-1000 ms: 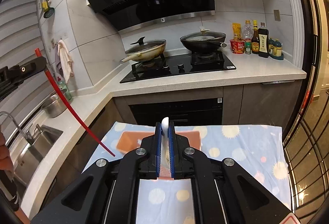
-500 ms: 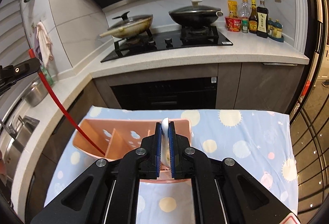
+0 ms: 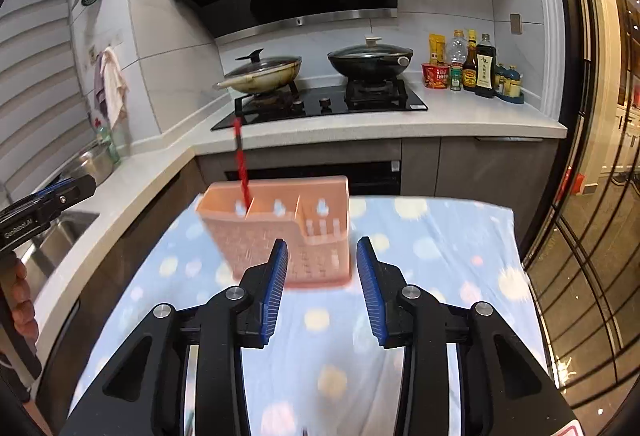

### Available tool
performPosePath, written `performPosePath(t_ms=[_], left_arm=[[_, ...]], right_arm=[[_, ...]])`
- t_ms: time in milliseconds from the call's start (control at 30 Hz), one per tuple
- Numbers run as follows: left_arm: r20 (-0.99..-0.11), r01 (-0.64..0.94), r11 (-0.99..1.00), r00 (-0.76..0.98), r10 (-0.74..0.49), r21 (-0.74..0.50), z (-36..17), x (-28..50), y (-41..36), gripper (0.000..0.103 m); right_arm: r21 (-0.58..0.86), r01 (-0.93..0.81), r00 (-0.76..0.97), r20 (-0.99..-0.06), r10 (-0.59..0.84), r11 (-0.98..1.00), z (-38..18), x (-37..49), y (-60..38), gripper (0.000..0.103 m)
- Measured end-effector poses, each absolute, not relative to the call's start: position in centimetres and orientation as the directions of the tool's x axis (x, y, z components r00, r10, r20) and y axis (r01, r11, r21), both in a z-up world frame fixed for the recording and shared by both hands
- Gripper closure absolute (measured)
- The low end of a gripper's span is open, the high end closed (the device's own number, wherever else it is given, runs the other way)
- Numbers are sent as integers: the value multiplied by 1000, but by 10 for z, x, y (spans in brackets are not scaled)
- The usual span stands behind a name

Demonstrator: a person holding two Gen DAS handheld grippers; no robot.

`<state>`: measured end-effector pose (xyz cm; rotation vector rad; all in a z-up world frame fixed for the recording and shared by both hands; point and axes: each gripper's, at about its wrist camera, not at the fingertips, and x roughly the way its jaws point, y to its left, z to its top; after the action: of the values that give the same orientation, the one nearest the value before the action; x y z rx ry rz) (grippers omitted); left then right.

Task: Organize utensils
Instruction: 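Drop the red chopstick into the holder with the left tool while the right tool drops the spoon in, then grasp the green chopstick with the left tool while the right tool grasps the brown chopstick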

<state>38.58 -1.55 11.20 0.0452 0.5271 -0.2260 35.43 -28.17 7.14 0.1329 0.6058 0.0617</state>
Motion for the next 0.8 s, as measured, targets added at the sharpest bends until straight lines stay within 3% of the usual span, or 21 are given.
performPosePath(t_ms=[167, 400, 800], left_arm=[[-561, 218, 976, 807, -186, -9, 74, 314, 0, 33], [-689, 227, 973, 696, -200, -53, -1, 229, 13, 32], [-774, 291, 953, 584, -247, -85, -63, 141, 0, 33]], right_arm=[[119, -2, 787, -612, 75, 993, 45, 265, -283, 67], [107, 75, 711, -703, 22, 991, -9, 163, -283, 67], [118, 71, 626, -778, 48, 990, -81, 101, -257, 69]])
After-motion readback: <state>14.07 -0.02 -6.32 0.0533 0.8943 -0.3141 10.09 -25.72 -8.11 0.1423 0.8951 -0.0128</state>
